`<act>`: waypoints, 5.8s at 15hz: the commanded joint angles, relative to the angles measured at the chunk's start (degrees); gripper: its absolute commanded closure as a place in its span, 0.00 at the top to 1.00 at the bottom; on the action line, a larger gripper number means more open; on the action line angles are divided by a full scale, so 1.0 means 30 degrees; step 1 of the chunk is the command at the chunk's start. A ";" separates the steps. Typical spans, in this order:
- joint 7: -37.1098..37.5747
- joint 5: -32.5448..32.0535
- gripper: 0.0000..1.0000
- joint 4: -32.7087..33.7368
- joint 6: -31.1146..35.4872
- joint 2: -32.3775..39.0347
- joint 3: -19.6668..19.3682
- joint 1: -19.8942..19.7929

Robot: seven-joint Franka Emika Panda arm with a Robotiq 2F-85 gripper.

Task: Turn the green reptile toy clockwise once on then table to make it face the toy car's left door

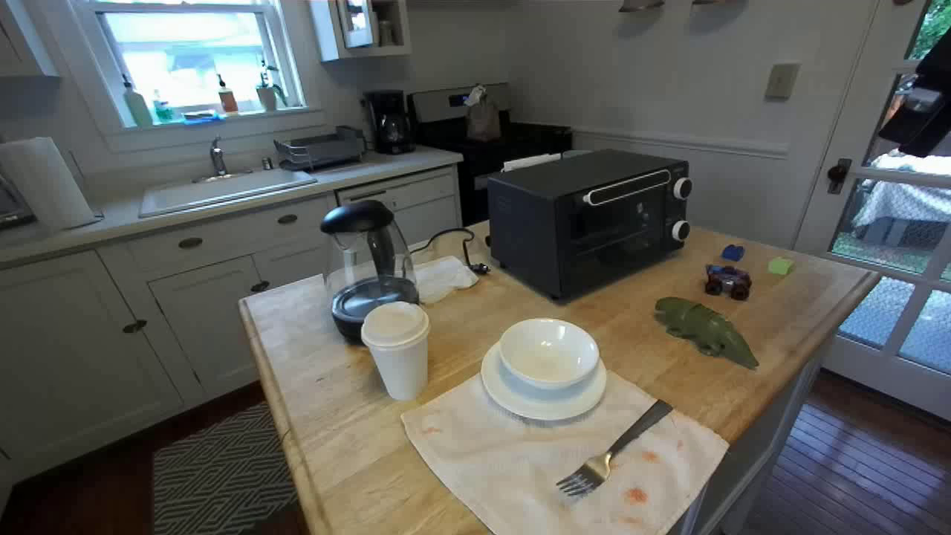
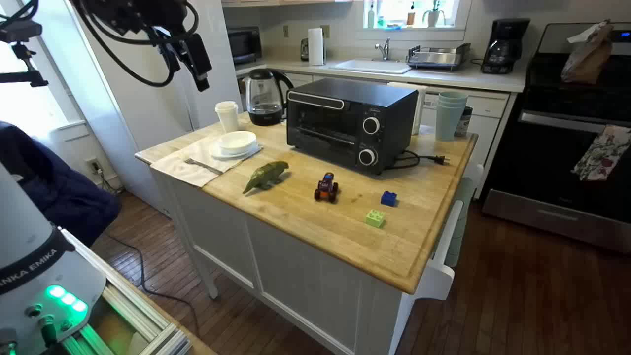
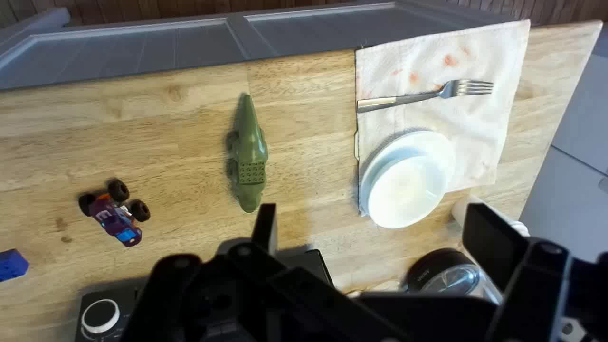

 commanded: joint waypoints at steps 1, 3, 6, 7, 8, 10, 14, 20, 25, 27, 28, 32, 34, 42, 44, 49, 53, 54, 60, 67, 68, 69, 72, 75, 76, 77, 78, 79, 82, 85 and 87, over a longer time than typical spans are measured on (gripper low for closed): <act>-0.0244 0.0300 1.00 0.0050 -0.0078 0.0086 0.0292 -0.0331; -0.0244 0.0300 1.00 0.0050 -0.0078 0.0086 0.0292 -0.0331; -0.0244 0.0300 1.00 0.0050 -0.0078 0.0086 0.0292 -0.0331; -0.0244 0.0300 1.00 0.0050 -0.0078 0.0086 0.0292 -0.0331; -0.0244 0.0300 1.00 0.0050 -0.0078 0.0086 0.0292 -0.0331; 0.0742 -0.0105 1.00 0.0477 0.0506 0.1700 0.0400 -0.1014; 0.1138 -0.0704 1.00 0.1344 0.2269 0.5013 0.0715 -0.1570; 0.2117 -0.0472 1.00 0.2203 0.6412 1.0764 0.1728 -0.1341; 0.2911 -0.0521 1.00 0.3409 0.7667 1.4382 0.2376 -0.1282; 0.3224 -0.0302 1.00 0.3866 0.8110 1.5492 0.2552 -0.1221; 0.3437 -0.0283 1.00 0.4082 0.8268 1.5936 0.2650 -0.1218; 0.4813 -0.0192 1.00 0.4703 0.8699 1.7442 0.2889 -0.1223; 0.5295 -0.0050 1.00 0.4875 0.8802 1.7988 0.2908 -0.1237; 0.3602 0.1887 1.00 0.5051 1.0823 1.9777 0.3797 -0.1245; 0.2856 0.2435 1.00 0.5217 1.1149 2.0140 0.4137 -0.1328; 0.2191 0.2882 0.75 0.5761 1.1489 2.0961 0.4514 -0.1489; 0.2767 0.3821 0.50 0.6161 1.1006 2.1204 0.4622 -0.1672; 0.2941 0.4279 0.44 0.6194 1.0972 2.1203 0.4665 -0.1724; 0.5589 0.5706 0.18 0.6105 1.1445 2.0934 0.4234 -0.1525; 1.0698 0.5259 0.12 0.6005 1.1368 2.0704 0.3486 -0.1028; 1.1246 0.5301 0.12 0.6023 1.1299 2.0718 0.3433 -0.1001; 1.1798 0.5405 0.12 0.6085 1.1114 2.0746 0.3381 -0.1000; 1.3322 0.5702 0.12 0.6129 1.0919 2.0683 0.3283 -0.0999; 1.4597 0.5665 0.12 0.6113 1.0817 2.0640 0.3119 -0.0949; 1.5048 0.5510 0.12 0.6104 1.0817 2.0663 0.3030 -0.0912; 1.5447 0.5413 0.12 0.6088 1.0814 2.0669 0.2974 -0.0884; 1.5727 0.5365 0.12 0.6082 1.0693 2.0658 0.2952 -0.0881; 1.5970 0.5357 0.12 0.6104 1.0566 2.0658 0.2939 -0.0894; 1.6734 0.5271 0.12 0.6057 1.0393 2.0587 0.2870 -0.0895; 1.7434 0.5174 0.12 0.6019 1.0187 2.0557 0.2787 -0.0912; 1.7821 0.5033 0.12 0.6021 0.9842 2.0564 0.2724 -0.0918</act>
